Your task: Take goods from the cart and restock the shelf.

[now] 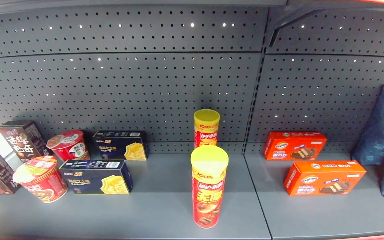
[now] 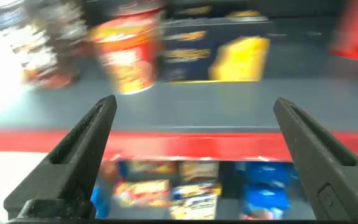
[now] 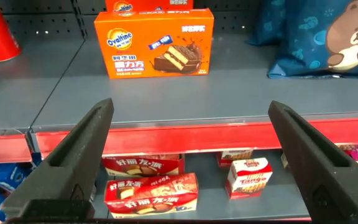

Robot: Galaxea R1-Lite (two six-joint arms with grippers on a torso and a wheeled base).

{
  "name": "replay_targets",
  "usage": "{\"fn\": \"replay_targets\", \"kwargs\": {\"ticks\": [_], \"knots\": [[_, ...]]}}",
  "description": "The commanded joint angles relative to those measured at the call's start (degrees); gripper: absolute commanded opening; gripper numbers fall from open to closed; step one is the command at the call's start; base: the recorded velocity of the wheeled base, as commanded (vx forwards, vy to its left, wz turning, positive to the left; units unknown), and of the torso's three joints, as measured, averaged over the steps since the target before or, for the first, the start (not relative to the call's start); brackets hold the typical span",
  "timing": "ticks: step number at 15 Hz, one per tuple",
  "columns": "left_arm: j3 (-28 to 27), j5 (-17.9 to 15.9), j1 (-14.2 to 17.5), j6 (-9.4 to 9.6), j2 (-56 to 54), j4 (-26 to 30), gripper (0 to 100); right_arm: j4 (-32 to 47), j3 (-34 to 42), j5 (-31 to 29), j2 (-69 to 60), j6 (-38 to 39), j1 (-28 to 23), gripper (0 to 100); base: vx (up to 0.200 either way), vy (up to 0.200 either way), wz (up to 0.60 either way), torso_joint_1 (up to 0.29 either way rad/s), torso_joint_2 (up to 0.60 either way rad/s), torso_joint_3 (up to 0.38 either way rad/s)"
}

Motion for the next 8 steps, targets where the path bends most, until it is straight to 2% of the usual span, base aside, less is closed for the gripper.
{"fn": "replay_targets", "kwargs": {"ticks": [1,2,4,7,8], "knots": [[1.01,-11.39,0.99,0.98,2.7,0.4,100,0.01,0.01,0.01,-0.18,0.02,0.01,100,0.0,0.0,0.0,0.0,0.0,0.0],[0.92,-12.97,0.29,3.36,2.44,0.75,100,0.01,0.01,0.01,-0.09,0.02,0.01,100,0.0,0.0,0.0,0.0,0.0,0.0],[0.92,-13.06,-1.03,3.27,1.82,0.66,100,0.01,0.01,0.01,-0.18,0.02,0.01,100,0.0,0.0,0.0,0.0,0.0,0.0],[1.01,-12.0,-0.85,3.36,-0.29,0.48,100,0.01,0.01,-0.08,-0.09,0.02,0.01,100,0.0,0.0,0.0,0.0,0.0,0.0],[1.01,-11.83,-0.94,2.65,-1.26,0.48,100,0.01,0.01,0.01,-0.18,0.02,0.01,100,0.0,0.0,0.0,0.0,0.0,0.0]]}}
